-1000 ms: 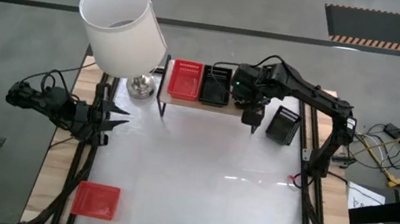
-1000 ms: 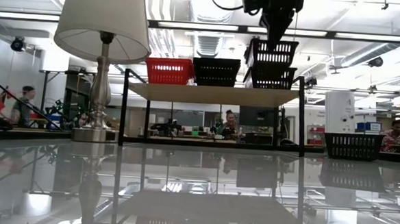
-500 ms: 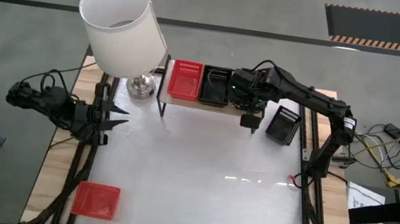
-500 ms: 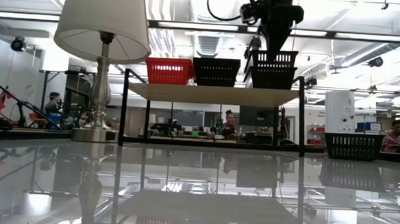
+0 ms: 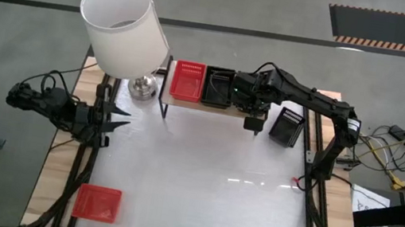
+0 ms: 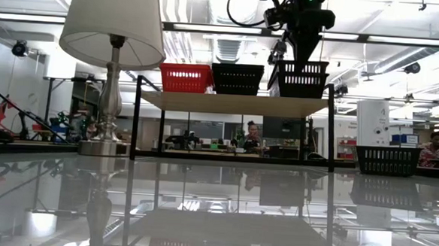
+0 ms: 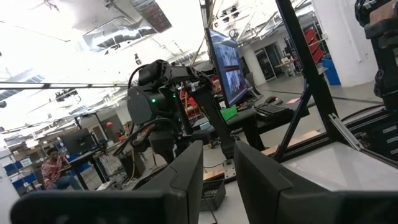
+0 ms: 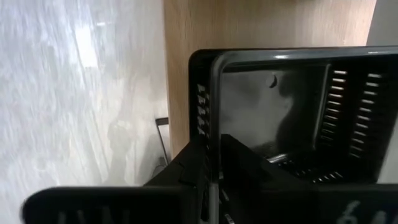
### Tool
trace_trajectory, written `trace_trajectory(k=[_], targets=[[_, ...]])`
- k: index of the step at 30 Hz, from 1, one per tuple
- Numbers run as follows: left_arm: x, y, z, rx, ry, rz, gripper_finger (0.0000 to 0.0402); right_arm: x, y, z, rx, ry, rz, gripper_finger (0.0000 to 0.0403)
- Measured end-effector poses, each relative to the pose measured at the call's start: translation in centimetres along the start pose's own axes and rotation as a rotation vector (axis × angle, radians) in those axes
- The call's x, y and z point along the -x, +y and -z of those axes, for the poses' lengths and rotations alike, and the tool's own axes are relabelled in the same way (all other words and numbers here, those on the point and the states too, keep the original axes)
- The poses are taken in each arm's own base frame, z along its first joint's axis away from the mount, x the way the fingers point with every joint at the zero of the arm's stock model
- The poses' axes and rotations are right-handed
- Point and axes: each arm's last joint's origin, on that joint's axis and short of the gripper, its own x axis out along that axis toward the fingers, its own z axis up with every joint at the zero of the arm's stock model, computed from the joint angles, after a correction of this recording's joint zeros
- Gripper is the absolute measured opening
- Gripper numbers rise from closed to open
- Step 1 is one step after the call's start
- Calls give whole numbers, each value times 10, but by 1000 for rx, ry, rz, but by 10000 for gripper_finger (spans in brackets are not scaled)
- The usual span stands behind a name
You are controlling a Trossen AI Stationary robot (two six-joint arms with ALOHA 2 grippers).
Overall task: Stack baskets on shelf by color
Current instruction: Stack the black basket into the other black basket on the shelf, then stack the red basket into the other red basket on the shelf
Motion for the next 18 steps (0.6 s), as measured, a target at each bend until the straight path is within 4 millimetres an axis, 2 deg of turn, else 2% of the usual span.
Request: trace_trajectory(k=[9, 18], targets=[[0, 0, 0, 0, 0, 0, 75, 3, 0, 2, -32, 12, -4, 77], [0, 0, 0, -17, 0, 0, 75, 25, -3, 3, -103, -37, -12, 93]])
